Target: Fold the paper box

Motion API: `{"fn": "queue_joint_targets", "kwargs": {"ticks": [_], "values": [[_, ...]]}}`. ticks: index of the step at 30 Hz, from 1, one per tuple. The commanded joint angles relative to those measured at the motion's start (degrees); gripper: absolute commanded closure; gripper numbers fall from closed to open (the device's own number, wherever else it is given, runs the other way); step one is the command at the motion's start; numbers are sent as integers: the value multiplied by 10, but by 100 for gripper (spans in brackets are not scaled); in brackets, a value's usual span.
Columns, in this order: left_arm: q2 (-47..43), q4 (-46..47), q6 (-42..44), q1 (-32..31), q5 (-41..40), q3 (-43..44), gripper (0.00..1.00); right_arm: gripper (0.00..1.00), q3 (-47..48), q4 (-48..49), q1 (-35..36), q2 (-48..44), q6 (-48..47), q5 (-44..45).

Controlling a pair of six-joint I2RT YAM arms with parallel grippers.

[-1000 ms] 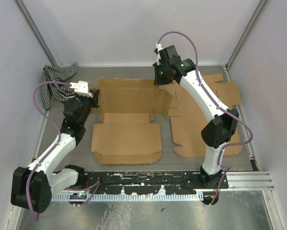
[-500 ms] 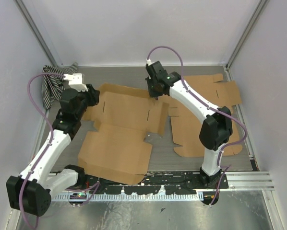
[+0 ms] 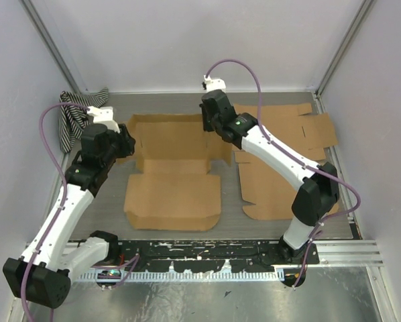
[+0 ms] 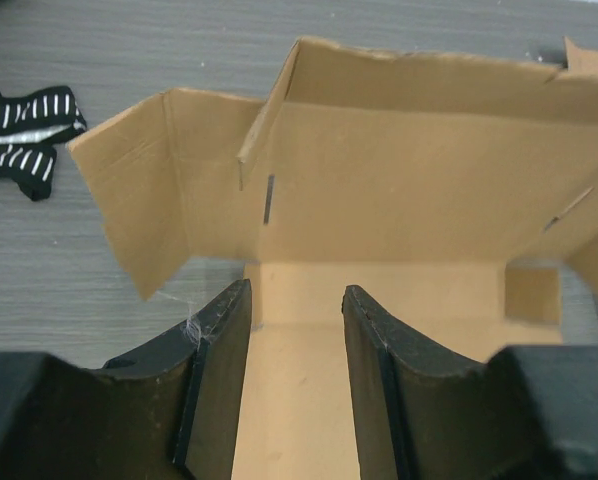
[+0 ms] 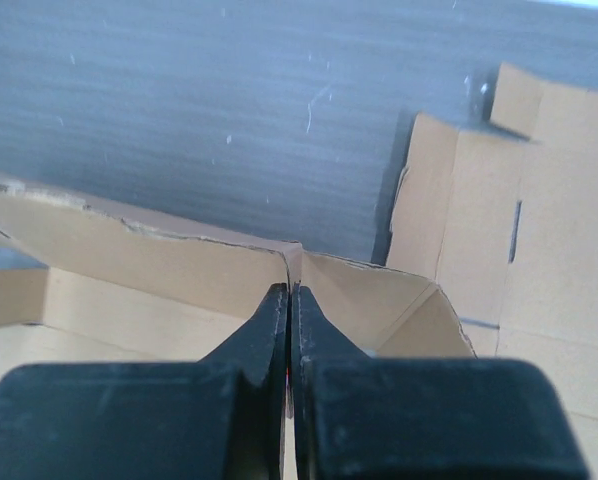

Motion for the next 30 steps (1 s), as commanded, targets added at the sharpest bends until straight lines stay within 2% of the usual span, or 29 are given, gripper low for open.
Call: {"fn": "queue_joint_targets", "kwargs": {"ticks": [1,5,12,21,30], "values": [[8,-18,-7,-2,-6,24,51,99,-4,97,-1,-46,-14,40],[8,-2,-9,-2,-20,25,51,99,-25,131,-2,-49,-20,41],[19,-6,-10,-2,-33,47,51,99,-60,133,-1,-43,11,23],[98,-89,-19,-2,-24,116,58,99,-76,132,-1,-46,27,6],[128,-98,-11,-2,-57,131,58,99,-73,127,0,-50,23,-1]]}}
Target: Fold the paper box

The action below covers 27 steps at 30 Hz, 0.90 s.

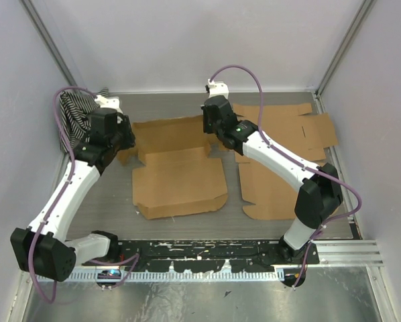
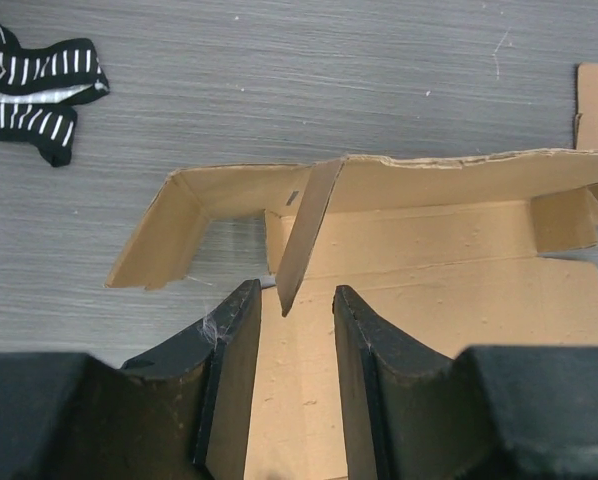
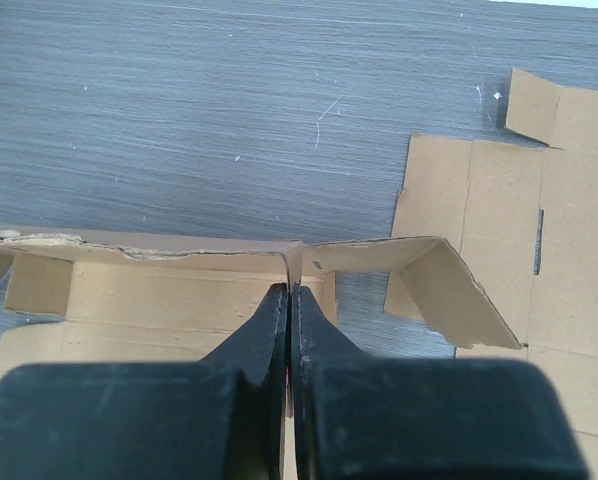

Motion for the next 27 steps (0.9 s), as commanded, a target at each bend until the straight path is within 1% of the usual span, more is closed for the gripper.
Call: {"fn": "queue_joint_targets", "kwargs": {"ticks": [1,8,12,18,19,21,23,24,27], "values": [[5,-11,8,-1,-23,29,58,99,4,16,1,-23,6,-12],[9,-5,20,-2,-34,39,58,99,14,9,1,-14,5,-17],[30,-2,23,-2,-29,49,58,99,19,8,1,-8,5,-20],[51,11,24,-2,-30,62,62,99,28,2,1,-4,3,-23],[68,15,25,-1,-30,64,63,99,29,1,1,-3,2,-24],[82,19,25,-2,-29,70,67,99,31,0,1,-2,1,-23],[101,13,24,-1,-27,79,73,99,33,-3,1,-1,0,-23],[108,9,24,-2,-27,83,78,99,35,-4,1,0,0,-23],[122,11,20,-2,-28,83,95,99,50,-17,0,8,-4,-24]]}}
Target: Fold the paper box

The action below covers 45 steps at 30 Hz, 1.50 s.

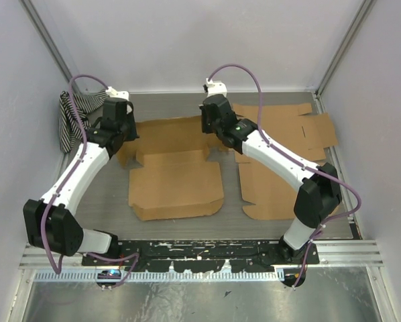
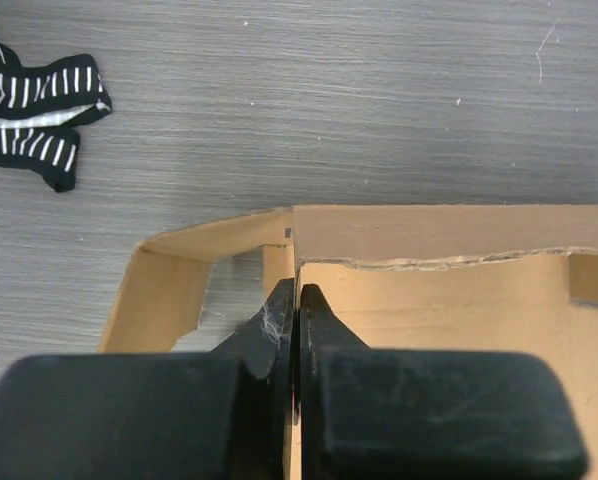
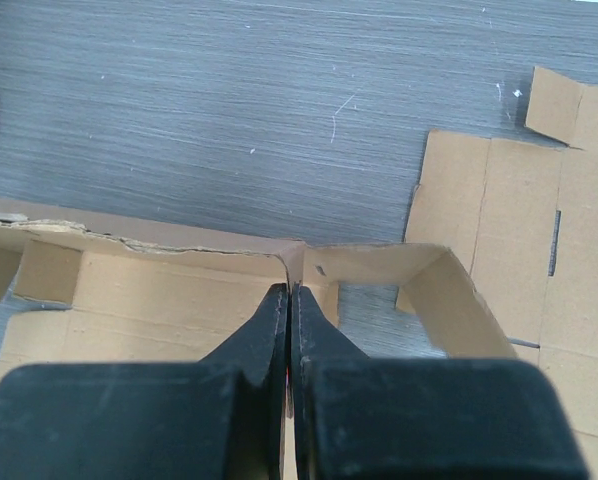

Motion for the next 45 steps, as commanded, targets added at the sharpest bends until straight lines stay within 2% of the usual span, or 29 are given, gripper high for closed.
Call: {"fn": "queue_joint_targets", "kwargs": {"ticks": [1,3,5,10,14,21,24,30,34,39,42,45], "values": [[18,19,2,-2,-5,16,99,95,47,-11,-2,10,-5,-8],[25,29,3,-2,-12,16,100,81,58,-20,-15,13,-4,-18],[35,34,6,-2,-19,19,100,72,64,-20,-46,10,0,-70],[65,37,6,-2,-21,40,100,60,50,9,-165,-16,22,-222],[81,44,3,-2,-14,43,100,48,15,48,-226,-43,2,-280],[74,89,8,-1,-9,11,100,51,5,51,-273,-6,-71,-312],[56,131,15,-1,-5,-21,100,52,13,44,-283,27,-99,-371],[2,278,32,-1,0,-126,100,54,3,50,-311,74,-141,-472],[-16,337,32,-2,6,-171,100,54,-12,69,-343,102,-157,-594],[-36,413,24,-2,18,-221,100,54,-21,73,-349,141,-182,-716],[-46,449,19,-2,25,-247,100,54,-32,82,-346,148,-183,-749],[-47,475,13,-2,30,-265,100,54,-30,68,-331,151,-200,-747]]}}
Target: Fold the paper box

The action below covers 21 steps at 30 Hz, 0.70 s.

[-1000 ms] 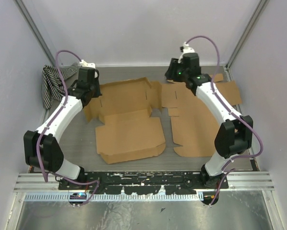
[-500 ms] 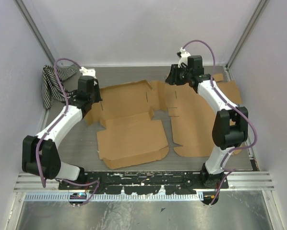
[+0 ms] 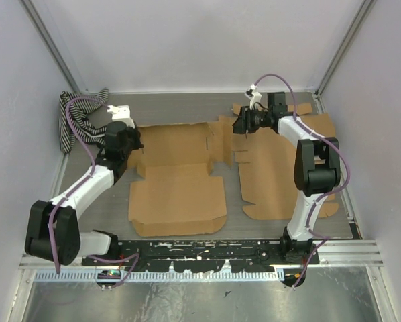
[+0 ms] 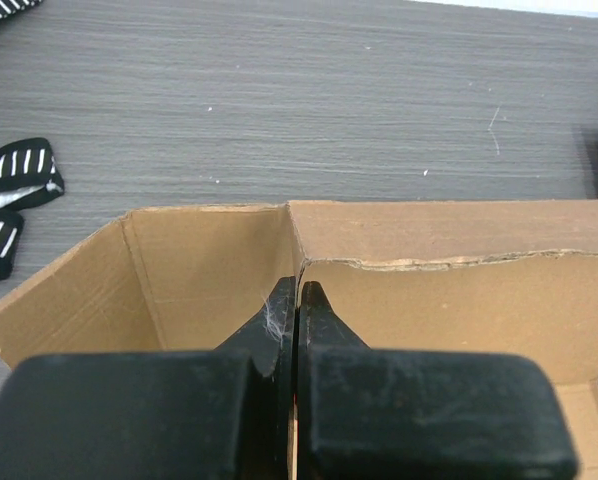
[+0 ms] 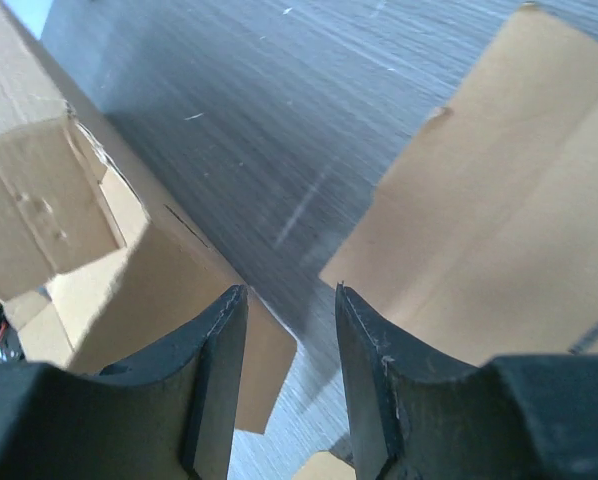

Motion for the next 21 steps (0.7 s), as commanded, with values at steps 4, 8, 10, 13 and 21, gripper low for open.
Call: {"fn": "queue_joint_targets", "kwargs": {"ticks": [4,8,10,13,21], "values": [[-40,104,-19,0,16,-38,100,54,12,-12,39,-7,-60,-75],[-45,106,-26,0,10,-48,100,54,-4,-16,56,-16,-73,-76],[-48,109,-31,0,5,-55,100,54,-15,-17,61,-21,-75,-76],[-51,110,-36,0,-4,-62,100,54,-35,-10,72,-35,-63,-50],[-51,101,-48,0,-32,-70,100,57,-117,53,72,-92,24,167]]}}
